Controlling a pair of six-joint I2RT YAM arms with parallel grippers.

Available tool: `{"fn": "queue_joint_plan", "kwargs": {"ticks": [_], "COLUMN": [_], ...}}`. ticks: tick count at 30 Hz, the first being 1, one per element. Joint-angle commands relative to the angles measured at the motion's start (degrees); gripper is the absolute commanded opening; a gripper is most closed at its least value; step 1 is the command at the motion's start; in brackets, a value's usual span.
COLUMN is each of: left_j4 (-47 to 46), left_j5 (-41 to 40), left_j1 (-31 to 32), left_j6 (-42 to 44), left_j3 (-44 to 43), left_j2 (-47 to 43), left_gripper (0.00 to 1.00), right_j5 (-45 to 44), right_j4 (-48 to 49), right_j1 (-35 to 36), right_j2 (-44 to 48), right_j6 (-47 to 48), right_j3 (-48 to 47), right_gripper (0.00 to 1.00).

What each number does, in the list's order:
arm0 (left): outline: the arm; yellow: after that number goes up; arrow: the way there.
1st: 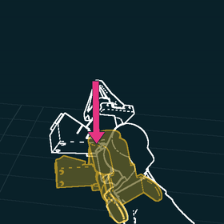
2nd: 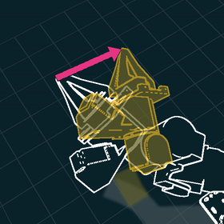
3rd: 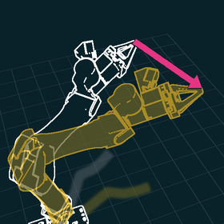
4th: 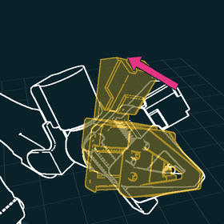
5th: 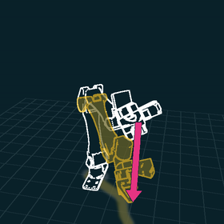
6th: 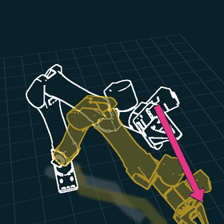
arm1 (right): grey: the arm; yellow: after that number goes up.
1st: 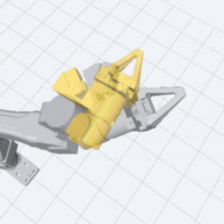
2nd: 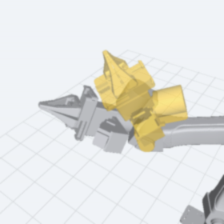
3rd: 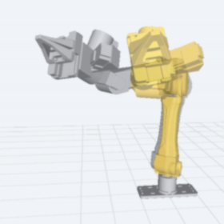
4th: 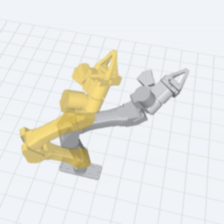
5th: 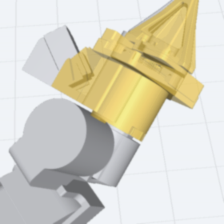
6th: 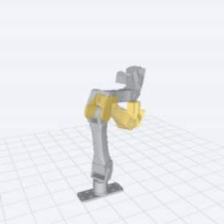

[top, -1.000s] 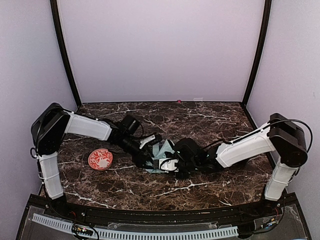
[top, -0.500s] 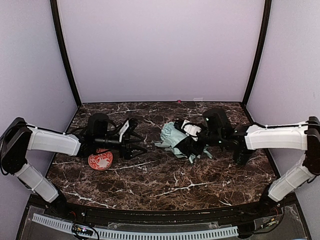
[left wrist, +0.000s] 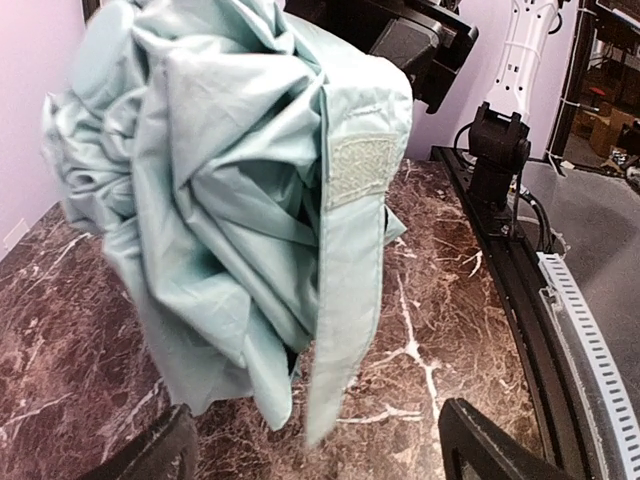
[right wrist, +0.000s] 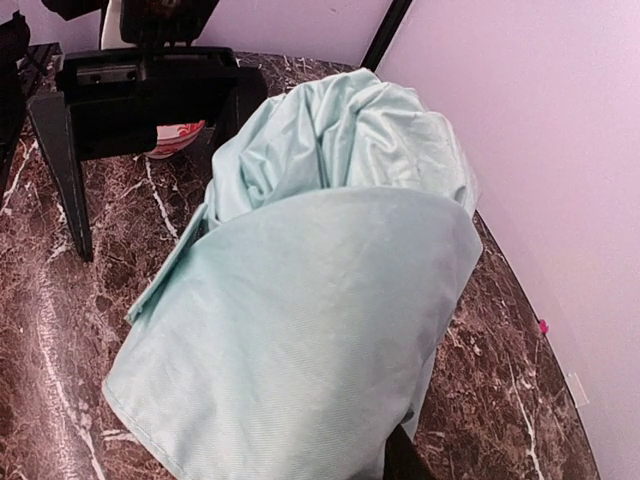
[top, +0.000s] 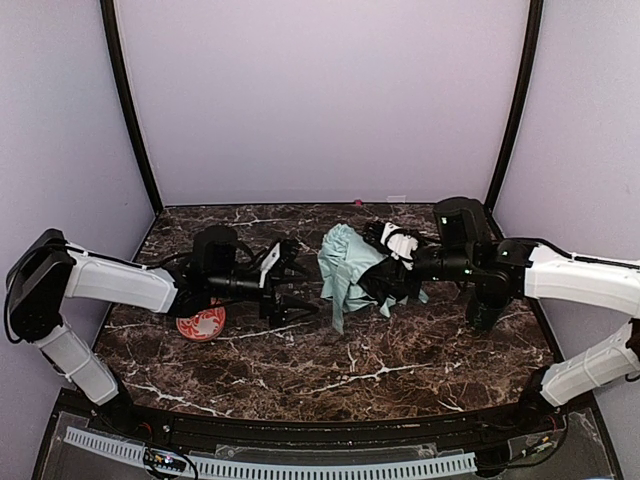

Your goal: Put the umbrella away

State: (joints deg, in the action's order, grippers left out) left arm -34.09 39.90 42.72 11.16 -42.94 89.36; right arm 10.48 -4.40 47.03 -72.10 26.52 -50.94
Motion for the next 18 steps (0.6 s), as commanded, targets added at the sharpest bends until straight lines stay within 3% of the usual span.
{"fn": "queue_joint_plan", "kwargs": {"ticks": [1,8,18], "left_j4": [0.5,-13.3,-23.0], "left_j5": [4.3,-0.5,-1.1], "left_j1": [3.3,4.3,4.5], "left_j6": [1.4,-2.4,-4.4], "left_j3": [-1.9,2.9,3.7], "left_j2": [2.2,2.9,7.0], "left_gripper": [0.81,0.68,0.83], "right_j5": [0.9,4.9,10.3], "right_j4": [3.2,2.0,0.3], "right_j1": [-0.3,-1.0,-1.4], "right_j2": [1.8,2.6,4.3], "right_j6": [0.6,-0.4,-1.8], "right_j3": [-4.0,-7.6,-11.8], "right_gripper": [0.00,0.00,0.00]}}
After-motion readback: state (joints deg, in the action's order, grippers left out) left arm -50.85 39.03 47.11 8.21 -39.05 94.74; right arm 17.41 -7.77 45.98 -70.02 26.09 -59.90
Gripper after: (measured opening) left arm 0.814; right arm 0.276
